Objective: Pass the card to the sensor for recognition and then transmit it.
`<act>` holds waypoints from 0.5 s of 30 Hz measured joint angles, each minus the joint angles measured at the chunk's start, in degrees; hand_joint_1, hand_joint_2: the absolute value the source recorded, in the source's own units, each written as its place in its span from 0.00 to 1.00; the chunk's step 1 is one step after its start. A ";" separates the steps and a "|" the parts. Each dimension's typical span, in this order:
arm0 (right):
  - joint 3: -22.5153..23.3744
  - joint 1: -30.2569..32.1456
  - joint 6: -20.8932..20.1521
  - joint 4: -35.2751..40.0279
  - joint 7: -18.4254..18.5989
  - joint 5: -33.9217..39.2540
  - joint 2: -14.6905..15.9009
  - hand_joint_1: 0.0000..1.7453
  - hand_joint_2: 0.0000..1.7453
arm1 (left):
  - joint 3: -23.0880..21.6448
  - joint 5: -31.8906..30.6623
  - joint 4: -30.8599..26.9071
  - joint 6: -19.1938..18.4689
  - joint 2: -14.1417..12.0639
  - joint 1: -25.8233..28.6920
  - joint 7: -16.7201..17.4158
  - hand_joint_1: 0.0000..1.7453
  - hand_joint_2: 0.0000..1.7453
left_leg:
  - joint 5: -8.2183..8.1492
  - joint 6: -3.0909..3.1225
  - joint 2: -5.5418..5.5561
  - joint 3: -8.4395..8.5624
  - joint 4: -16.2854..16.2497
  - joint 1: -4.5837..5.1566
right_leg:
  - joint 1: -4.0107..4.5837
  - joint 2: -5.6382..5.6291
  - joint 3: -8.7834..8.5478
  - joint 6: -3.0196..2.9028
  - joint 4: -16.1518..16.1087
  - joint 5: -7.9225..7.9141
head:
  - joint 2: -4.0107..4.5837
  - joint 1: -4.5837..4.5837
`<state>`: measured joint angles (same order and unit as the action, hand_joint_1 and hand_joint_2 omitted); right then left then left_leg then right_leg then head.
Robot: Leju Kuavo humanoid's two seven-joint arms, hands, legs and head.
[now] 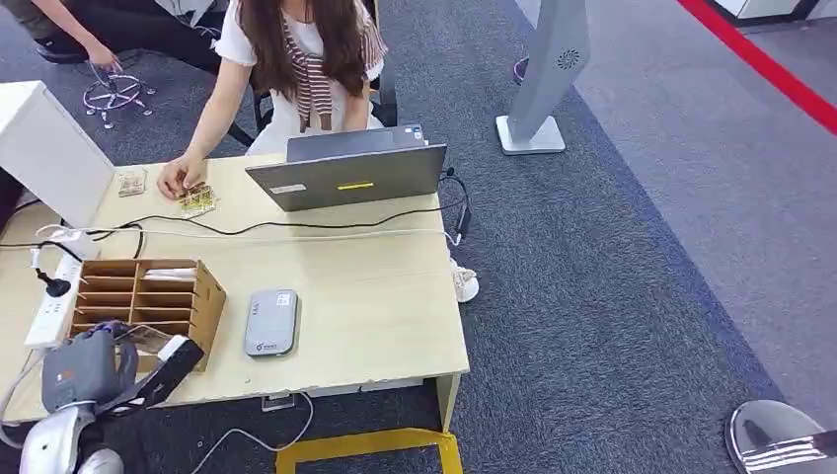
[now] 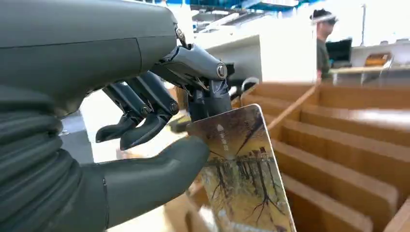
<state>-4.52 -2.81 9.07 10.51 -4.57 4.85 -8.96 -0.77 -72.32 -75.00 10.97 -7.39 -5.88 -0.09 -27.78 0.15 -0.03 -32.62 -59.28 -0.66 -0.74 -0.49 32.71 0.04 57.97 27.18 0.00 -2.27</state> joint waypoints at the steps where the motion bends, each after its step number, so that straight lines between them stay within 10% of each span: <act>1: 0.20 0.03 0.13 0.00 -0.11 0.02 0.00 0.00 1.00 | -0.28 0.18 -1.09 -0.13 -0.04 0.00 -0.04 1.00 1.00 | 0.00 0.00 0.01 0.00 0.00 0.00 | 0.00 0.01 0.00 0.00 0.00 0.00 | 0.00 -0.02; 15: 1.11 0.12 0.24 0.00 -0.22 0.00 0.00 0.00 1.00 | -2.65 1.92 -10.05 -0.83 -0.68 -0.08 -0.24 1.00 1.00 | 0.01 -0.01 0.00 0.01 0.00 0.00 | 0.00 0.00 0.01 0.00 0.00 0.00 | 0.00 -0.02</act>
<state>-3.41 -2.69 9.31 10.51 -4.79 4.85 -8.96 -3.41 -70.40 -85.05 10.14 -8.07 -5.95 -0.33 -27.78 0.14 -0.03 -32.62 -59.28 -0.66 -0.74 -0.49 32.72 0.04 57.97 27.18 0.00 -2.30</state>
